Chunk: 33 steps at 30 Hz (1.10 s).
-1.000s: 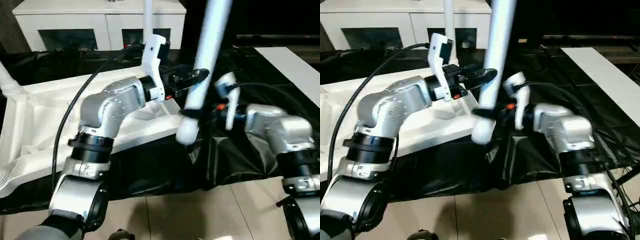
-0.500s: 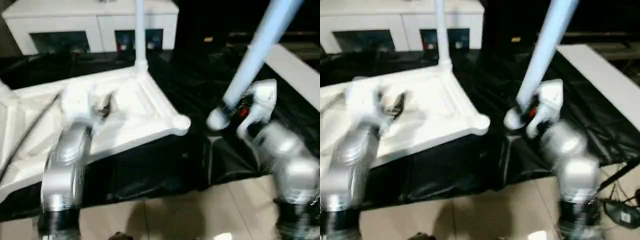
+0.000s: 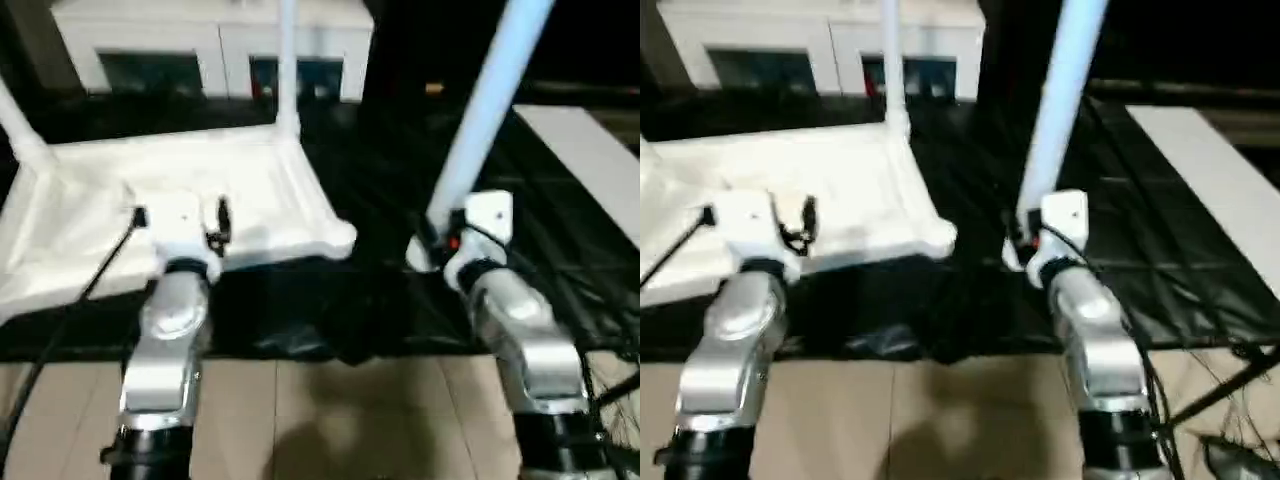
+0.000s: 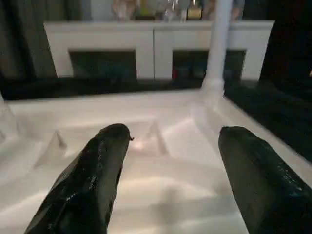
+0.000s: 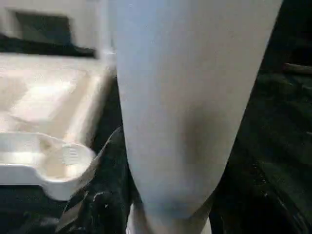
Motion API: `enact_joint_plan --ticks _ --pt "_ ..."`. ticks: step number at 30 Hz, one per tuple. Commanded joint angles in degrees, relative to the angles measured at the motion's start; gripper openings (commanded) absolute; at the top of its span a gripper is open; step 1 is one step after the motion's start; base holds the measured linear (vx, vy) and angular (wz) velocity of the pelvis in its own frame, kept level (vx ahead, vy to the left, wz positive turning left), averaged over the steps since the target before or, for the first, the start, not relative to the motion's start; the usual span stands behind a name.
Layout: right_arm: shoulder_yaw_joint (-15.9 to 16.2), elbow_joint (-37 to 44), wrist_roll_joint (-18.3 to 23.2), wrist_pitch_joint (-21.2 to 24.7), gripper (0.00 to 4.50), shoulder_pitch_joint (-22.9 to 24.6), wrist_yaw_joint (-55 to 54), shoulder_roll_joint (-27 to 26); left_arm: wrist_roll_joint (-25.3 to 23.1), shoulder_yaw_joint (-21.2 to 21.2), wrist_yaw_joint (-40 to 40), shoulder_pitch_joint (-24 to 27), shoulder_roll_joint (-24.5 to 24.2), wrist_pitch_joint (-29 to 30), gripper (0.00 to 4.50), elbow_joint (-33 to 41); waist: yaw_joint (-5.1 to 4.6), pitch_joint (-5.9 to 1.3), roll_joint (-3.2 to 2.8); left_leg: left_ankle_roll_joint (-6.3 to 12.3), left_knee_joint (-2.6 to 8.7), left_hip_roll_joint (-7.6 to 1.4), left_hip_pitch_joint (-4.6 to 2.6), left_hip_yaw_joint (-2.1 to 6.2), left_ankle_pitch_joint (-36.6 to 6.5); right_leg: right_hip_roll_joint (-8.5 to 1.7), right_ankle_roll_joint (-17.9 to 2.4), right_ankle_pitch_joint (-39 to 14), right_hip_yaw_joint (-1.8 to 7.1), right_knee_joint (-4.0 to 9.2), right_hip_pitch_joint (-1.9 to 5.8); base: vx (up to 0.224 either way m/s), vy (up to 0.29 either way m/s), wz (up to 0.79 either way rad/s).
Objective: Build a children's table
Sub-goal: Insert table leg to table base
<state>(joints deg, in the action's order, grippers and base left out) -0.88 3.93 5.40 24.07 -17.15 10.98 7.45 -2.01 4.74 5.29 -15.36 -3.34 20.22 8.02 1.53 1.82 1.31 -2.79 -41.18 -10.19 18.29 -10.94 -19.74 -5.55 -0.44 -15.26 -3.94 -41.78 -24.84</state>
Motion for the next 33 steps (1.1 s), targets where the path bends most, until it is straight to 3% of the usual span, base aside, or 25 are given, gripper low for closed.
enact_joint_plan --ticks 1,2,3,4,5,6,9,10,11,12,14,16,18,19,22,23,24,26,27,28,29,30,31,32,33 --pt "0.0 1.2 1.5 -1.1 1.85 1.5 1.3 0.4 0.0 -0.6 -0.8 -1.0 -0.1 -0.5 3.39 -0.8 0.55 -3.48 2.03 16.13 1.68 1.92 4.18 3.30 14.9 -7.00 1.6 14.7 7.51 7.09 5.44 0.000 0.000 0.00" --pt "0.2 1.3 1.4 -1.2 1.85 1.7 1.3 0.4 0.1 -0.6 -0.7 -1.0 -0.1 -0.5 3.39 -0.9 2.33 -3.20 1.62 12.04 1.80 1.23 4.45 4.09 10.6 -7.82 4.7 10.1 7.29 8.05 5.46 -0.009 -0.109 -0.04" --pt "0.7 1.3 0.9 -1.3 1.85 2.3 1.6 0.4 0.3 -0.5 -0.7 -1.2 -0.3 -1.0 3.39 -1.1 2.43 -3.58 1.47 6.69 3.42 1.64 3.72 4.37 9.3 -4.79 6.9 8.3 6.85 7.21 5.36 -0.009 -0.109 -0.04" --pt "0.8 1.4 1.0 -1.1 1.85 2.5 1.9 0.2 0.2 -0.5 -0.9 -1.2 -0.6 -1.6 3.39 -1.3 2.30 -3.70 1.03 4.19 4.72 1.96 4.21 4.64 12.8 -2.63 7.1 15.7 5.49 6.36 6.46 -0.048 -0.149 0.01" --pt "0.8 1.4 1.0 -1.1 1.85 2.5 1.9 0.2 0.3 -0.4 -0.9 -1.2 -0.6 -1.6 3.39 -1.3 2.18 -3.59 0.61 3.56 5.27 1.61 4.12 4.94 13.7 -2.57 6.5 19.1 5.18 6.21 6.25 -0.060 -0.101 -0.03" --pt "0.8 1.3 1.0 -1.2 1.85 2.6 2.0 0.0 0.0 -0.1 -0.6 -1.2 -0.7 -1.6 3.39 -1.4 1.73 -3.10 -0.09 0.72 6.93 1.16 3.05 4.82 7.9 -1.10 4.2 12.1 3.94 7.35 6.20 -0.060 -0.101 -0.03" --pt "0.8 1.1 1.5 -1.3 1.85 2.4 2.0 -0.6 -0.2 -0.1 -1.4 -1.0 -1.2 -1.9 3.39 -1.3 0.86 -1.68 -0.94 -0.67 9.35 -0.14 0.88 4.03 -6.8 -0.28 -2.8 -19.2 2.74 10.38 5.82 -0.051 -0.025 0.01" --pt "0.8 1.2 1.6 -1.3 1.85 2.3 2.2 -0.7 -0.5 -0.2 -1.3 -1.0 -1.3 -2.1 3.39 -1.3 0.23 -0.78 -1.19 -0.40 9.71 -0.48 -1.78 3.66 -15.2 -0.03 -4.2 -31.7 1.75 12.48 4.42 0.000 0.000 0.00" --pt "1.1 1.1 2.0 -1.5 1.85 2.2 2.8 -0.8 -0.8 -0.3 -1.2 -1.0 -1.5 -2.1 3.39 -1.5 -0.04 -0.42 -1.45 -0.20 9.95 -0.67 -2.75 3.84 -18.4 -0.07 -4.7 -34.3 1.21 12.97 4.32 -0.068 0.024 -0.01" --pt "1.5 1.0 2.4 -1.4 1.85 2.1 3.3 -0.9 -0.6 -0.4 -1.3 -1.0 -1.6 -2.1 3.39 -1.6 -1.01 0.15 -1.64 0.30 10.25 -0.78 -4.16 4.11 -24.7 0.17 -2.9 -39.1 -0.85 14.50 4.55 0.000 0.000 0.00" --pt "1.9 0.9 2.5 -1.5 1.85 2.2 3.3 -0.9 -0.1 -0.3 -1.6 -1.0 -1.5 -2.1 3.39 -1.7 -1.50 0.12 -2.22 0.80 10.71 -1.37 -4.86 4.40 -27.2 -0.08 -2.8 -36.4 -1.90 14.79 4.84 0.000 0.000 0.00" --pt "2.1 1.0 2.8 -1.6 1.85 2.2 3.6 -1.1 0.0 -0.4 -1.7 -0.9 -1.5 -2.3 3.39 -1.5 -2.16 -0.53 -2.77 1.05 12.19 -2.20 -3.53 4.89 -26.6 -1.18 -4.6 -29.0 -1.54 13.56 7.19 0.000 0.000 0.00" --pt "2.6 1.0 2.4 -1.8 1.85 2.2 3.6 -1.0 -0.1 -0.4 -1.5 -0.8 -1.5 -2.5 3.39 -1.5 -2.27 -0.82 -2.52 1.20 12.03 -1.48 -2.46 4.26 -21.9 -1.50 -6.8 -27.9 -0.78 13.66 8.06 0.000 0.000 0.00" --pt "2.7 0.8 2.3 -1.9 1.85 2.1 3.7 -1.0 0.1 -0.4 -1.4 -0.8 -1.3 -2.5 3.39 -1.5 -1.26 -1.24 -2.07 3.74 11.63 -0.23 0.58 4.44 -15.1 -3.05 -6.2 -30.1 -0.80 14.06 10.46 0.000 0.000 0.00" --pt "2.6 -0.3 2.0 -2.0 1.85 1.4 4.3 -0.9 -0.3 -0.6 -1.2 -0.8 -1.3 -2.8 3.39 -1.9 -0.72 -2.29 -1.27 10.83 9.46 1.21 4.42 5.15 -0.5 -4.27 -7.3 -25.6 -1.59 14.27 13.16 0.051 0.008 0.23" --pt "2.6 -0.5 1.9 -2.1 1.85 1.3 4.5 -0.7 -0.3 -0.7 -1.2 -0.7 -1.2 -2.7 3.39 -1.9 -0.71 -2.68 -1.86 12.26 9.14 1.44 3.95 5.22 1.7 -4.14 -8.0 -23.2 -2.15 14.21 12.94 0.147 0.008 0.81" --pt "2.8 -0.9 1.6 -2.3 1.85 1.0 5.0 -0.2 -0.4 -0.9 -1.2 -0.3 -1.1 -2.8 3.39 -1.9 -1.00 -3.06 -2.12 16.97 8.49 1.64 3.82 6.04 8.0 -3.09 -10.1 -15.2 -4.21 13.75 12.73 0.108 0.005 0.66" --pt "3.0 -1.1 1.4 -2.6 1.85 0.9 5.2 0.1 -0.5 -1.0 -1.2 0.2 -1.0 -3.0 3.39 -2.0 -1.03 -3.42 -2.51 20.36 8.43 1.72 2.92 6.91 13.3 -1.80 -11.4 -9.2 -5.28 12.83 12.52 0.152 0.014 0.78" --pt "3.4 -1.3 1.1 -3.3 1.85 0.7 5.6 0.5 -0.6 -1.2 -1.2 1.4 -0.8 -3.7 3.39 -2.3 -1.70 -3.61 -3.38 27.34 8.57 1.73 -0.68 9.82 23.3 1.53 -10.6 -4.0 -6.44 10.43 10.96 0.172 0.019 0.78" --pt "3.4 -1.3 1.1 -3.3 1.85 0.7 5.6 0.5 -0.6 -1.2 -1.2 1.4 -0.8 -3.7 3.39 -2.3 -1.70 -3.61 -3.38 27.34 8.57 1.73 -0.68 9.82 23.3 1.53 -10.6 -4.0 -6.44 10.43 10.96 0.229 -0.013 0.72" --pt "3.2 -1.4 1.5 -3.4 1.85 0.8 5.6 0.3 -0.8 -1.3 -1.2 2.4 -0.9 -4.5 3.39 -2.7 -3.30 -3.89 -4.74 30.15 8.09 -2.85 -9.73 12.97 27.7 2.66 -8.9 -7.4 -5.04 6.06 3.10 0.226 -0.063 0.37" --pt "2.6 -1.6 2.5 -3.3 1.85 0.9 5.5 -0.2 -0.8 -1.6 -1.5 4.5 -0.8 -6.1 3.39 -3.3 -2.60 -3.66 -2.81 33.95 8.58 -7.92 -11.56 16.67 39.9 -0.34 -0.9 -7.2 -0.75 0.68 -2.58 0.226 -0.063 0.37" --pt "2.6 -1.6 2.5 -3.3 1.85 0.9 5.5 -0.2 -0.8 -1.6 -1.5 4.5 -0.8 -6.1 3.39 -3.3 -2.58 -3.54 -2.34 33.29 8.88 -7.66 -10.96 16.06 40.9 -1.33 0.3 -4.8 0.60 0.23 -3.42 0.126 -0.086 -0.02" --pt "2.3 -1.6 3.0 -3.1 1.85 1.0 5.4 -0.5 -0.7 -1.8 -1.7 5.4 -0.8 -6.8 3.39 -3.6 -2.27 -3.21 -1.75 30.94 9.10 -5.80 -9.60 14.40 38.1 -1.79 0.2 -1.3 1.56 1.08 -3.30 0.032 -0.093 0.00" --pt "2.2 -1.4 3.1 -3.1 1.85 1.2 5.3 -0.6 -0.8 -2.2 -2.1 6.9 -1.0 -8.4 3.39 -4.0 -0.26 -3.21 3.06 20.53 4.32 6.81 -0.89 6.71 15.7 -2.03 -6.0 5.4 7.11 8.70 7.62 0.032 -0.093 0.00"
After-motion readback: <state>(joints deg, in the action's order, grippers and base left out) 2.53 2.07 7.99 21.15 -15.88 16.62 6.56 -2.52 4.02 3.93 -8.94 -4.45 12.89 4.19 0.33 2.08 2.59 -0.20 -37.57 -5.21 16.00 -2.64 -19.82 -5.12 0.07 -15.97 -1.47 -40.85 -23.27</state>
